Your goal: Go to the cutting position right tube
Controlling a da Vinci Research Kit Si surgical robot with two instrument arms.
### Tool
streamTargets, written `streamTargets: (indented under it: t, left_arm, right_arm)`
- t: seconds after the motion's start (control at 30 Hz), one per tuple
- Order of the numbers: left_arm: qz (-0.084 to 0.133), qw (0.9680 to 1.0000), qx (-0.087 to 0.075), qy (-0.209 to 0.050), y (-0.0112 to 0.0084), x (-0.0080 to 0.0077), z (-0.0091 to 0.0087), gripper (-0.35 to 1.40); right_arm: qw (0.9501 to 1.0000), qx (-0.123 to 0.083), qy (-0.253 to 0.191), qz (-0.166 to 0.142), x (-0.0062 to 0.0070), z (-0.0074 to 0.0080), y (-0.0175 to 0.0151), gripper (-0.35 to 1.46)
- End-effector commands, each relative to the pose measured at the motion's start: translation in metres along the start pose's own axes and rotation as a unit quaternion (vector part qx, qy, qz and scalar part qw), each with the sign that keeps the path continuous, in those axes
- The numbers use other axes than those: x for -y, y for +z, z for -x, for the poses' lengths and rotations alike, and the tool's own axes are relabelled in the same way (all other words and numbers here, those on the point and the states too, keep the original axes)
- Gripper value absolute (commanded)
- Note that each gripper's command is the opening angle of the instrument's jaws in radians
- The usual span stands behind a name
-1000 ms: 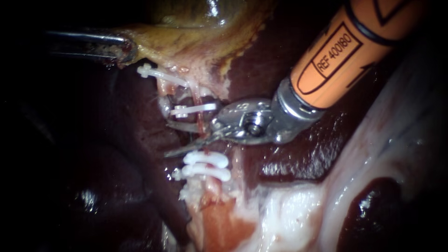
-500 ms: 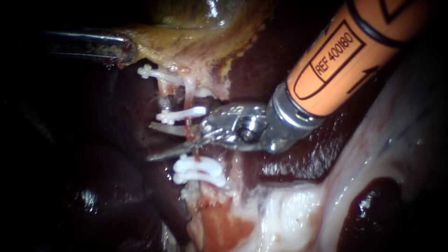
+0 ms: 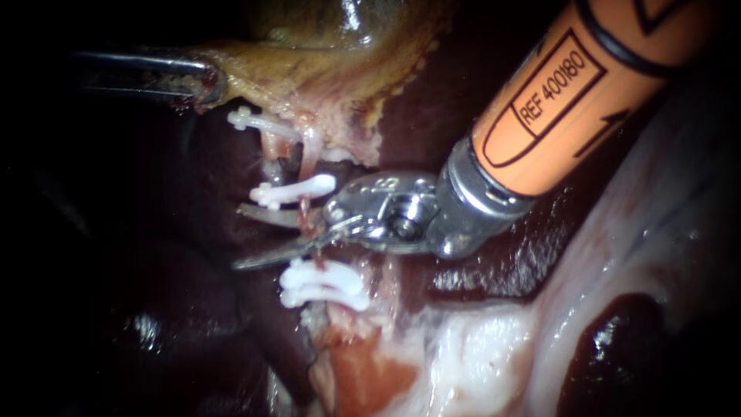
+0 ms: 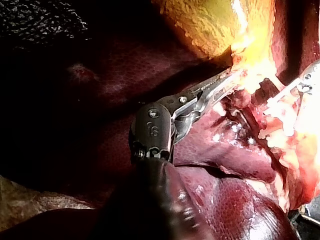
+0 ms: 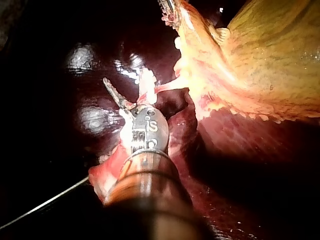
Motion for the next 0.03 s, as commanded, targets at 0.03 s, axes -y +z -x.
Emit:
streamTargets:
  t: [0.03]
  left_arm:
    - [0.000, 1.0000, 0.000, 0.000, 0.0000, 0.0000, 0.0000, -0.35]
  right_arm:
    - [1.0000, 0.000, 0.000, 0.000, 0.0000, 0.0001, -0.0001, 1.45]
